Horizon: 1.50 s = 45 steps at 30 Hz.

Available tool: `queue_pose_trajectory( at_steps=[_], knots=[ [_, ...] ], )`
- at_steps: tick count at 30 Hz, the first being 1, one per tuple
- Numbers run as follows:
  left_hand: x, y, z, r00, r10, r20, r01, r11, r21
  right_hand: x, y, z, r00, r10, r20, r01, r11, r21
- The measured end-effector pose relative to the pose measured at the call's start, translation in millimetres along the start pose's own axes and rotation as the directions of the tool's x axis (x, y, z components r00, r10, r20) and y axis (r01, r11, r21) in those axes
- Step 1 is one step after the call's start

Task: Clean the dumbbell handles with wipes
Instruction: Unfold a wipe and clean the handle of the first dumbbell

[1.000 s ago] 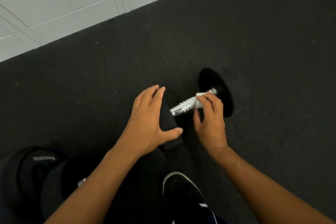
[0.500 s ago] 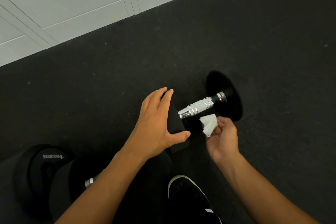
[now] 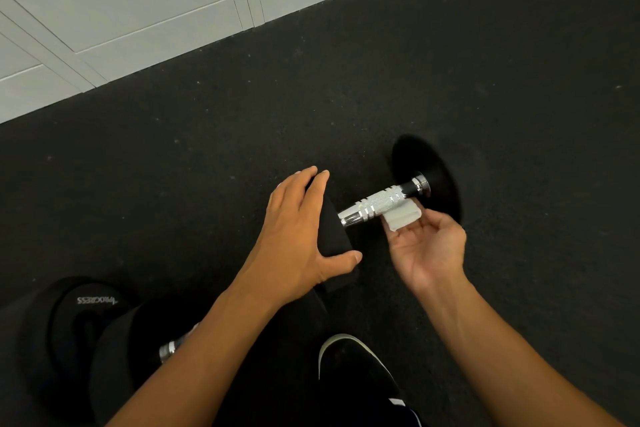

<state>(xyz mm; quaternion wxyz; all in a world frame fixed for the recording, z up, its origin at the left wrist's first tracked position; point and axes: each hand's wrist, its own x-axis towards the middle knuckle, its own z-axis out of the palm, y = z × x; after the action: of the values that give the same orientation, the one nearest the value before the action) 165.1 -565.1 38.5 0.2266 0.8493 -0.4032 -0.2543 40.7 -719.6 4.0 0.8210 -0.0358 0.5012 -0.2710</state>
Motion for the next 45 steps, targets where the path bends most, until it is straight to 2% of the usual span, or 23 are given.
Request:
queue_pose_trajectory(
  at_steps=[3,7,10,14,16,20,23,26,29,31,33,36,38,42,45],
  knots=[
    [0.1,0.5,0.1,1.000,0.002,0.004,-0.002,1.000,0.011,-10.6,1.4,0.1,0.999,-0.029,0.032,0.028,0.999,0.047],
    [-0.8,1.5,-0.1,1.000,-0.003,0.003,0.003,1.000,0.008,2.3,2.9,6.0,0.999,-0.034,0.008,0.033,0.993,0.118],
    [-0.9,1.9,-0.5,1.000,-0.006,0.002,0.006,1.000,0.003,7.2,16.6,4.9,0.997,0.044,0.063,-0.045,0.999,0.016],
    [-0.4,2.0,-0.6,1.000,-0.008,-0.004,0.008,1.000,0.006,4.3,32.7,-4.0,0.963,0.214,0.164,-0.179,0.962,-0.207],
    [-0.2,2.5,-0.7,1.000,-0.004,-0.007,0.004,1.000,0.009,4.4,30.9,-2.8,0.956,0.236,0.177,-0.190,0.952,-0.242],
    [-0.9,3.2,-1.4,1.000,-0.007,0.009,0.007,1.000,0.006,12.4,17.9,4.4,0.988,0.079,0.130,-0.082,0.996,0.016],
    [-0.3,2.5,-1.8,1.000,-0.006,0.013,0.006,1.000,0.011,23.9,11.6,11.2,0.997,0.011,0.079,-0.025,0.986,0.167],
    [0.2,1.8,-2.1,1.000,-0.002,0.010,0.002,1.000,0.016,22.2,22.1,13.7,0.997,0.005,0.083,-0.013,0.995,0.102],
    [0.4,2.0,-2.2,1.000,-0.001,0.015,0.001,1.000,0.026,7.2,39.7,7.4,0.983,0.130,0.127,-0.118,0.988,-0.096],
    [-0.1,1.6,-2.0,1.000,-0.001,0.010,0.001,1.000,0.023,3.1,42.8,2.3,0.968,0.205,0.143,-0.181,0.969,-0.165],
    [-0.1,2.1,-1.6,1.000,0.000,0.008,0.000,1.000,0.020,7.0,35.5,2.7,0.974,0.188,0.126,-0.177,0.979,-0.097],
    [-0.1,2.2,-1.9,1.000,-0.004,0.013,0.003,1.000,0.023,22.3,21.3,5.9,0.998,0.044,0.033,-0.048,0.990,0.136],
    [-0.2,2.6,-2.3,1.000,0.001,0.008,-0.001,1.000,0.024,28.2,16.7,8.5,1.000,-0.006,0.023,0.001,0.983,0.182],
    [0.0,2.2,-2.9,1.000,-0.011,0.017,0.011,1.000,0.012,17.1,22.6,8.9,0.992,0.033,0.121,-0.031,0.999,-0.019],
    [0.9,2.4,-2.5,1.000,-0.006,0.013,0.006,1.000,0.015,6.1,31.1,4.3,0.978,0.146,0.148,-0.089,0.937,-0.337]
  ],
)
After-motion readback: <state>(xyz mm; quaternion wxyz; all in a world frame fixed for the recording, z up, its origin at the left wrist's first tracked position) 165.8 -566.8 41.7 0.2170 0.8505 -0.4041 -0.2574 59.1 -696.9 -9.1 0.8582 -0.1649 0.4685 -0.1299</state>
